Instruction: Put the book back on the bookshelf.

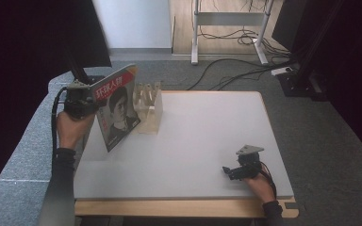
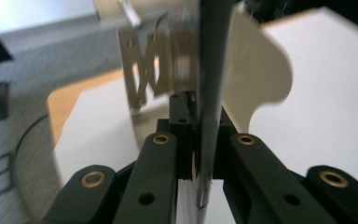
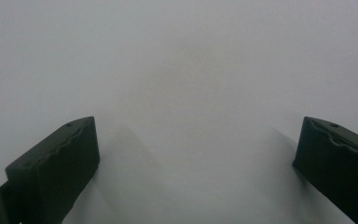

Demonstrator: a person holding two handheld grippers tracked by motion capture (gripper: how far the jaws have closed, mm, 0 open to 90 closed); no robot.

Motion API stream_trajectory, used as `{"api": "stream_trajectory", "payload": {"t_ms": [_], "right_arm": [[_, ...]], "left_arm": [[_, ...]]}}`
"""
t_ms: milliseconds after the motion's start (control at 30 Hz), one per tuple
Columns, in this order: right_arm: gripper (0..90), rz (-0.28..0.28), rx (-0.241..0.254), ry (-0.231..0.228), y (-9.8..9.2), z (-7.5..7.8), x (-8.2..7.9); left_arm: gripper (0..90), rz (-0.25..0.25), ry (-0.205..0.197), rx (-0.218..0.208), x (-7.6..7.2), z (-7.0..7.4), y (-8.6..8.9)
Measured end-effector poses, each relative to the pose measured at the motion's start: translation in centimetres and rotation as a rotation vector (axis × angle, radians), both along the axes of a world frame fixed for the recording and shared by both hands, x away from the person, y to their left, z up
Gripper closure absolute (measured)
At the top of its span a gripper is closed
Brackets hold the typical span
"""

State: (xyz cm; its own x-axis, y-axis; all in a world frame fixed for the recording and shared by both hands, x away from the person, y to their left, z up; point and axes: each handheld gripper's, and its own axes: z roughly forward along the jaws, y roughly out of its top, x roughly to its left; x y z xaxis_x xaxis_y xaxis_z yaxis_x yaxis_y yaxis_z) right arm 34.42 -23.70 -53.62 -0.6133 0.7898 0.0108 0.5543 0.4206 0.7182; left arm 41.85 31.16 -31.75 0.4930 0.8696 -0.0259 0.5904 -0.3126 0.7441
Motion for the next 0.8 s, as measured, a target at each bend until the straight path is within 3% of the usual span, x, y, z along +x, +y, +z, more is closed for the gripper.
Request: {"api": "stream_trajectory", "payload": {"t_ms": [100, 400, 567, 800], "right_arm": [[0.0, 0.000, 0.000, 0.000, 0.0, 0.0, 0.0], [0.0, 0.002, 0.000, 0.002, 0.0, 0.0, 0.0], [0.0, 0.002, 0.000, 0.001, 0.0, 0.0, 0.0], [0.0, 0.003, 0.000, 0.000, 0.0, 0.0, 0.0]], "left_arm": [[86.0, 0.007, 0.014, 0.024, -0.3, 0.0, 0.1], [87.3, 0.092, -0.100, -0.063, -0.1, -0.2, 0.5], [87.2, 0.107, -0.118, -0.125, 0.8, -0.9, 0.3], [86.5, 0.125, -0.158, -0.137, 1.2, -2.6, 0.5]]}}
